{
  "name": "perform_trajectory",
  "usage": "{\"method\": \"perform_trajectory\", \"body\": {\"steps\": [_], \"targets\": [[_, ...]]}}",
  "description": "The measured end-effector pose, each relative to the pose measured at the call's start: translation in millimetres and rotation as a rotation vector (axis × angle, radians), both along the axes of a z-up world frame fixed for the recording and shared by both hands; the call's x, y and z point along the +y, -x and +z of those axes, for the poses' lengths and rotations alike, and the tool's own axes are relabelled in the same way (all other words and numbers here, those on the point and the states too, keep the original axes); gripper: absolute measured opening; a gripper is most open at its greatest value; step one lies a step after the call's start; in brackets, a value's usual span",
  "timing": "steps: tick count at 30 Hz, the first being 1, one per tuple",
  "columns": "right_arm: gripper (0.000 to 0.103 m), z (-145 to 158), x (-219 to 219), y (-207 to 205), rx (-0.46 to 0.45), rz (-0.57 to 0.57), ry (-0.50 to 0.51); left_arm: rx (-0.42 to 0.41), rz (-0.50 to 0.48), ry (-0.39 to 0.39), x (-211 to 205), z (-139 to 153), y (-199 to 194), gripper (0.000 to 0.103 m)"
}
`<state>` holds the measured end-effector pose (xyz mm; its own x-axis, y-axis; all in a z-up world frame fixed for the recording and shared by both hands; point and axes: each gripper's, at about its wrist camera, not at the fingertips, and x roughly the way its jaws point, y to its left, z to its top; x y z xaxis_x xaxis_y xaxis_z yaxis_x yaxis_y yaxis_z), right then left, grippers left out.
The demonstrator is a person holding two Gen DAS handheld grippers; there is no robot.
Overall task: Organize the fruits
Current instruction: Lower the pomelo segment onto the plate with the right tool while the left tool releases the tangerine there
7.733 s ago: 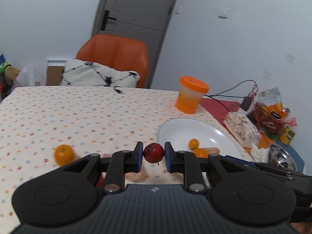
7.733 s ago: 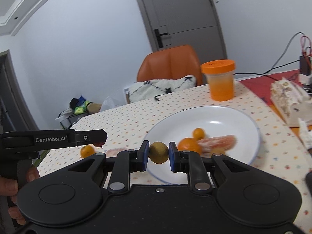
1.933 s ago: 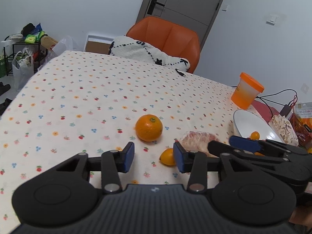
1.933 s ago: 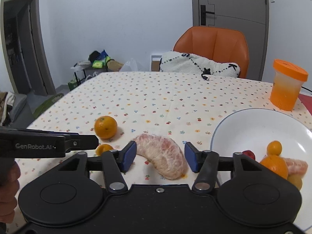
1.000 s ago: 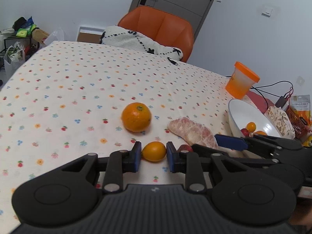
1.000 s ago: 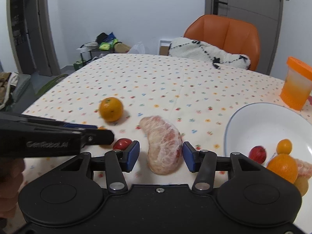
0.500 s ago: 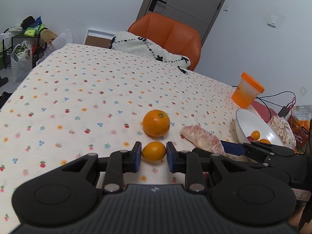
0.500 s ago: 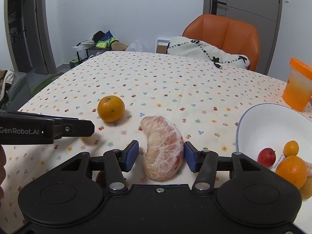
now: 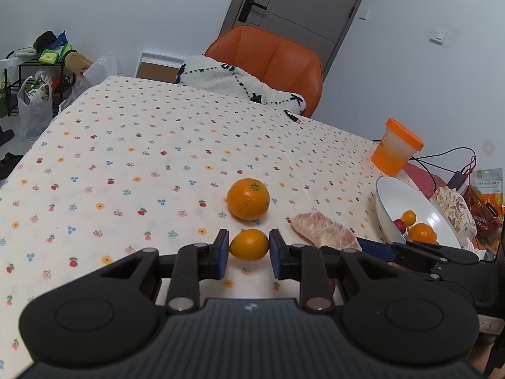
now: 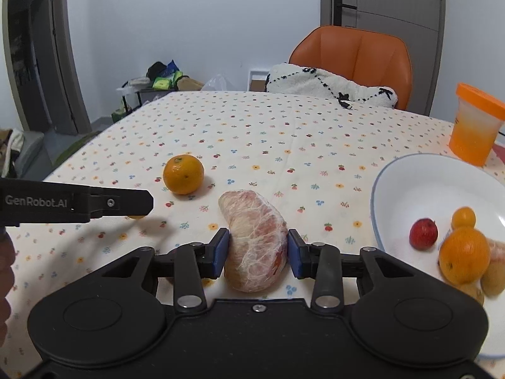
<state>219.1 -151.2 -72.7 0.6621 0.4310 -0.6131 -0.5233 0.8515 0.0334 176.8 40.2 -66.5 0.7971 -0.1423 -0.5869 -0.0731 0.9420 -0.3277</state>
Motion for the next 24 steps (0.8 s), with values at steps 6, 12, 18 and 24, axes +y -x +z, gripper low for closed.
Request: {"method": "perform_trajectory", "body": {"steps": [6, 12, 18, 24], "targets": [[0.037, 10, -10, 9, -0.021, -0.005, -0.047, -0.019, 0.001, -0.019, -6, 10, 4, 0.025], [0.037, 19, -22, 15, -0.048, -0.016, -0.073, -0.045, -0.012, -0.033, -16, 20, 8, 0.025], [0.037, 24, -35, 20, -0.068, -0.038, -0.092, -0.065, -0.032, -0.045, -28, 28, 11, 0.025], [0.037, 31, -50, 23, -0.085, -0.063, -0.107, -0.082, -0.056, -0.053, -42, 34, 11, 0.025]]}}
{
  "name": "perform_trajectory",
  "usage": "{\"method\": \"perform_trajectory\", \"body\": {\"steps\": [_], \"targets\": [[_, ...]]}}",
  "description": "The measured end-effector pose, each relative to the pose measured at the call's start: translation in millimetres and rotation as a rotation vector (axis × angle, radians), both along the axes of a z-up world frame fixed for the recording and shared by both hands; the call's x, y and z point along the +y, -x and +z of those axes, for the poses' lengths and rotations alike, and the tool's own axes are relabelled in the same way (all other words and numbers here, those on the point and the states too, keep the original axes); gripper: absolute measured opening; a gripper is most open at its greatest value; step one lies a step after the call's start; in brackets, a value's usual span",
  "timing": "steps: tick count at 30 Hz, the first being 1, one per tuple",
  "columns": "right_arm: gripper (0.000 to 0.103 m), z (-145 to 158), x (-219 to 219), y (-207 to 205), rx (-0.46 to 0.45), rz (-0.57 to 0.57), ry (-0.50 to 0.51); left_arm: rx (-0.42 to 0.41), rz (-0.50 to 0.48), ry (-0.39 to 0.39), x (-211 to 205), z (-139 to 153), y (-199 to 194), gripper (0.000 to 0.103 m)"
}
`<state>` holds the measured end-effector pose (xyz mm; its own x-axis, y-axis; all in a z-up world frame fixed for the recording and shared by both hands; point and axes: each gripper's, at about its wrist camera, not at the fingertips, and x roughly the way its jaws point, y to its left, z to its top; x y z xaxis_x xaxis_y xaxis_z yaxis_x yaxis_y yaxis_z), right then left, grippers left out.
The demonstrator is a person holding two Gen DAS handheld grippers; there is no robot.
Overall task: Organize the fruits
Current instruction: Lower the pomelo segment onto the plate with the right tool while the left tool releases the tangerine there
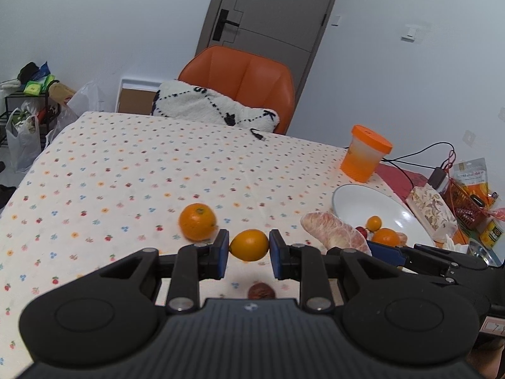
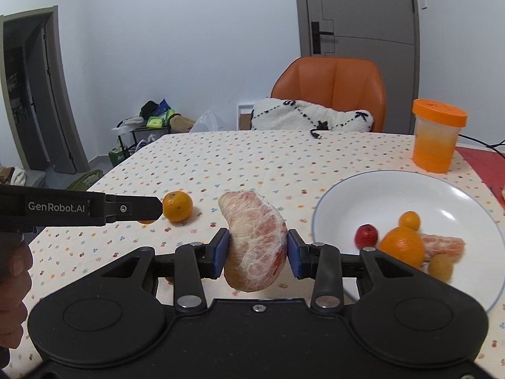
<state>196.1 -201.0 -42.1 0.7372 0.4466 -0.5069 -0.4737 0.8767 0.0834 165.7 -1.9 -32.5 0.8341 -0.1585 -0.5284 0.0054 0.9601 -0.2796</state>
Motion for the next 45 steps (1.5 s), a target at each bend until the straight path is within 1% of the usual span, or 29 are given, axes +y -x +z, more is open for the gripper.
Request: {"method": "perform_trajectory", "body": {"steps": [11, 23, 32, 45], "targets": [[0.037, 10, -37, 5, -0.041, -0.073, -0.027, -0.024, -0.064, -0.019, -34, 10, -7, 0.025], [0.037, 14, -89, 3, -0.058, -0.163, -0.065, -0.048, -0.152, -0.057, -85, 21, -21, 0.025], [0.037, 9, -121, -9, -0.045, -0.225, -0.069, -0.033, -0.191, -0.067, -114, 16, -40, 0.025], [0.037, -2, -148, -32, -0.016, -0.271, -0.070, 0.009, -0.202, -0.078, -131, 2, -68, 0.025]]}}
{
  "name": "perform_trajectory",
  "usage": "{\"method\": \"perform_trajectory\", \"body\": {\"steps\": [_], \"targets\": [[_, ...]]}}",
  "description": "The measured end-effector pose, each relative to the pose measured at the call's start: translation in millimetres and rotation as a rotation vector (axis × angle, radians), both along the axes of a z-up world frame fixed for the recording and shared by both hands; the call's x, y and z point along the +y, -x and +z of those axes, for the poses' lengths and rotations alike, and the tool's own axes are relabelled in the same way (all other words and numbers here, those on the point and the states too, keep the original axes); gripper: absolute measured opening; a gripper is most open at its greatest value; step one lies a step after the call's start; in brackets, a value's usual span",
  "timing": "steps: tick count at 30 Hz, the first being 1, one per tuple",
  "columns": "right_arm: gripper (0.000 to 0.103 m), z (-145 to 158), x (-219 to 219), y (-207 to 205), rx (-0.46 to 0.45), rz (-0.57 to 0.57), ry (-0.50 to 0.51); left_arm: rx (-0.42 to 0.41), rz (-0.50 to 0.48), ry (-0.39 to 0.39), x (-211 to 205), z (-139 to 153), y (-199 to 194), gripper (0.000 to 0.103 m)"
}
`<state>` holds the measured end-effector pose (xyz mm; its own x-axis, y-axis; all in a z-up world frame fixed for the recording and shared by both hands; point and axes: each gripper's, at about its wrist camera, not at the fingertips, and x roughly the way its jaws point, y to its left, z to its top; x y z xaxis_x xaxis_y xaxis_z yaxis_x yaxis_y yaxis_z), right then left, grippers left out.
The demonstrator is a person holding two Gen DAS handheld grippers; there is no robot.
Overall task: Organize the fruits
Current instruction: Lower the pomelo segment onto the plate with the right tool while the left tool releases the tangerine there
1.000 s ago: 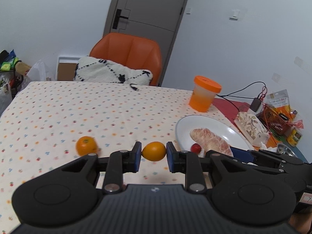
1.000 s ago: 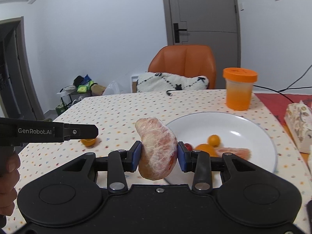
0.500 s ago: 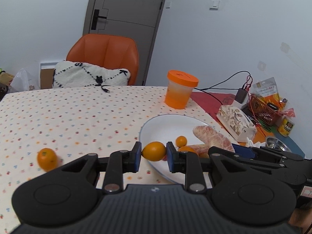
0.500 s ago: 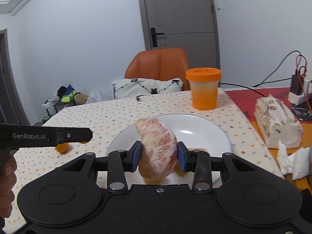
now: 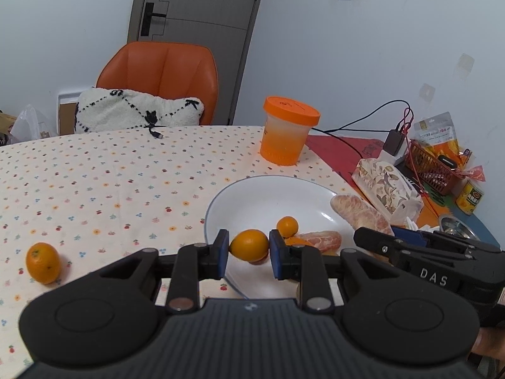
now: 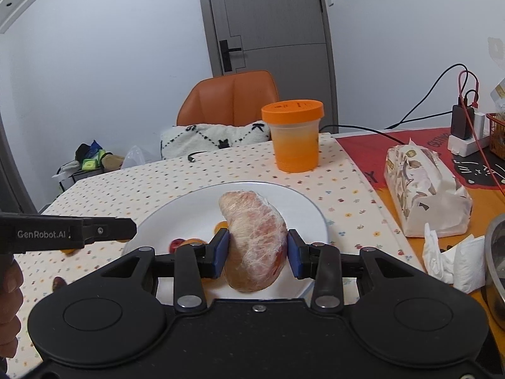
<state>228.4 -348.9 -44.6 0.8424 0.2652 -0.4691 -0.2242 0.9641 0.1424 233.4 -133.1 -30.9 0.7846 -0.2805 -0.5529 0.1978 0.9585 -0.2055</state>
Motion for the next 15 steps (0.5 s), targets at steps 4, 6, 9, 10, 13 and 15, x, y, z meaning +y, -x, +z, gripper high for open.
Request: {"method": "perform_trajectory", "body": {"steps": [4, 6, 9, 10, 13, 15], "targets": [[0.037, -2, -3, -11, 0.016, -0.003, -0.009, 0.016, 0.000, -0.004, -3, -5, -8, 0.025], [0.037, -3, -3, -16, 0.021, -0.001, -0.015, 0.024, 0.004, -0.003, -3, -6, -12, 0.025], [0.037, -3, -2, -24, 0.023, 0.003, -0.015, 0.030, 0.016, -0.002, -2, -7, -19, 0.026], [0.037, -3, -1, -26, 0.023, 0.004, -0.015, 0.030, 0.018, -0.002, -1, -7, -21, 0.026], [0.037, -2, 1, -34, 0.026, 0.007, -0.015, 0.020, 0.036, 0.002, 1, -3, -26, 0.027], [0.037, -2, 2, -39, 0.027, 0.011, -0.013, 0.019, 0.046, 0.006, 3, 0, -28, 0.029]]}}
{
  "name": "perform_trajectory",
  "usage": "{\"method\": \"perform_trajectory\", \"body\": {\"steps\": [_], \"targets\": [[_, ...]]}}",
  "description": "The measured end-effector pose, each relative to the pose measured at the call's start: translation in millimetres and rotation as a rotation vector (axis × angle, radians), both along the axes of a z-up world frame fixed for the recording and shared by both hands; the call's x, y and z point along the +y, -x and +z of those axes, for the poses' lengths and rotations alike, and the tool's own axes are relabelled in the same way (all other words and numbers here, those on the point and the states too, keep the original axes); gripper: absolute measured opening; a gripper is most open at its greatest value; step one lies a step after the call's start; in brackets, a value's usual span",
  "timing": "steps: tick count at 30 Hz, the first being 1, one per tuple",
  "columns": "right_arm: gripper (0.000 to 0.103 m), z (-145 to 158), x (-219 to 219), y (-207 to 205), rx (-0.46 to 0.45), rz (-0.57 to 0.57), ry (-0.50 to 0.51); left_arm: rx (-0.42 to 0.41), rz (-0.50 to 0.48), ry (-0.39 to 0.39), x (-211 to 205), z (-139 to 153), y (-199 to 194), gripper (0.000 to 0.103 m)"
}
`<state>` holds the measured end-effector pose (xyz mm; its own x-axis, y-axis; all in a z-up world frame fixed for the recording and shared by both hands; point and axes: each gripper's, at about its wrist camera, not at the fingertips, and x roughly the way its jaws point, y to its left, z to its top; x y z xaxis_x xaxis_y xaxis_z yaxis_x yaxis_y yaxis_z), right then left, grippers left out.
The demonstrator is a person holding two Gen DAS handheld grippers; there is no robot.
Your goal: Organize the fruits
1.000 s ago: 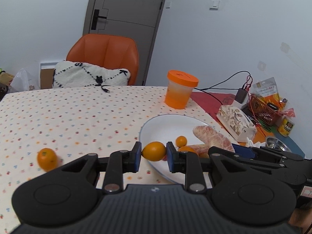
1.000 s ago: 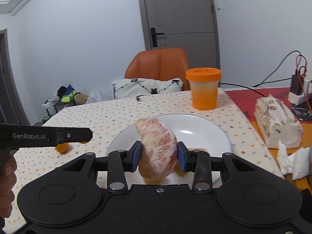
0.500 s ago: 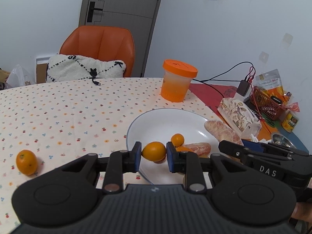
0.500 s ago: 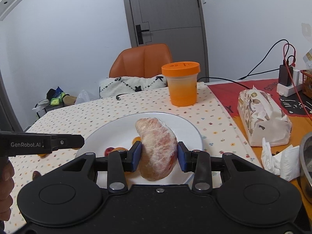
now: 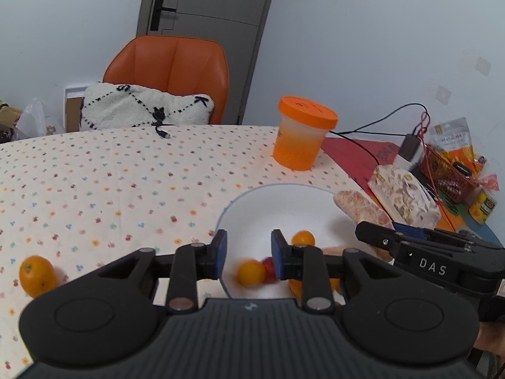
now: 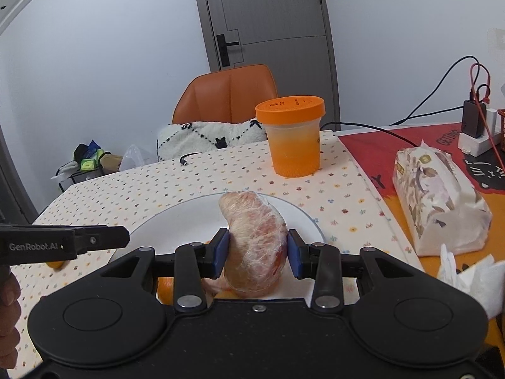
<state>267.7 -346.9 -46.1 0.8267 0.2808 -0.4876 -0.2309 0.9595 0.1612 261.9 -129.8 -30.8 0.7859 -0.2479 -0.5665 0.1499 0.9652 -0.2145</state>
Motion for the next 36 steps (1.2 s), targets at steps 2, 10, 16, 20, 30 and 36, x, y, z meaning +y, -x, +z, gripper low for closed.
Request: {"method": "perform_trajectory", "body": {"steps": [2, 10, 16, 20, 30, 36], "targets": [[0.037, 2, 2, -5, 0.000, 0.003, 0.000, 0.000, 0.011, 0.013, 4, 3, -1, 0.029], [0.040, 5, 14, -21, 0.012, 0.039, 0.008, 0.001, 0.059, 0.012, 22, 10, -2, 0.029], [0.068, 7, 28, -13, -0.003, 0.068, 0.040, 0.007, 0.095, 0.002, 32, 13, 1, 0.051], [0.073, 8, 28, -5, 0.000, 0.070, 0.029, -0.007, 0.118, -0.008, 37, 15, 7, 0.066], [0.076, 11, 29, 18, 0.005, 0.054, 0.002, -0.021, 0.155, -0.017, 51, 17, 28, 0.082], [0.080, 19, 33, 37, -0.004, 0.037, -0.010, -0.038, 0.143, -0.009, 60, 22, 48, 0.088]]}}
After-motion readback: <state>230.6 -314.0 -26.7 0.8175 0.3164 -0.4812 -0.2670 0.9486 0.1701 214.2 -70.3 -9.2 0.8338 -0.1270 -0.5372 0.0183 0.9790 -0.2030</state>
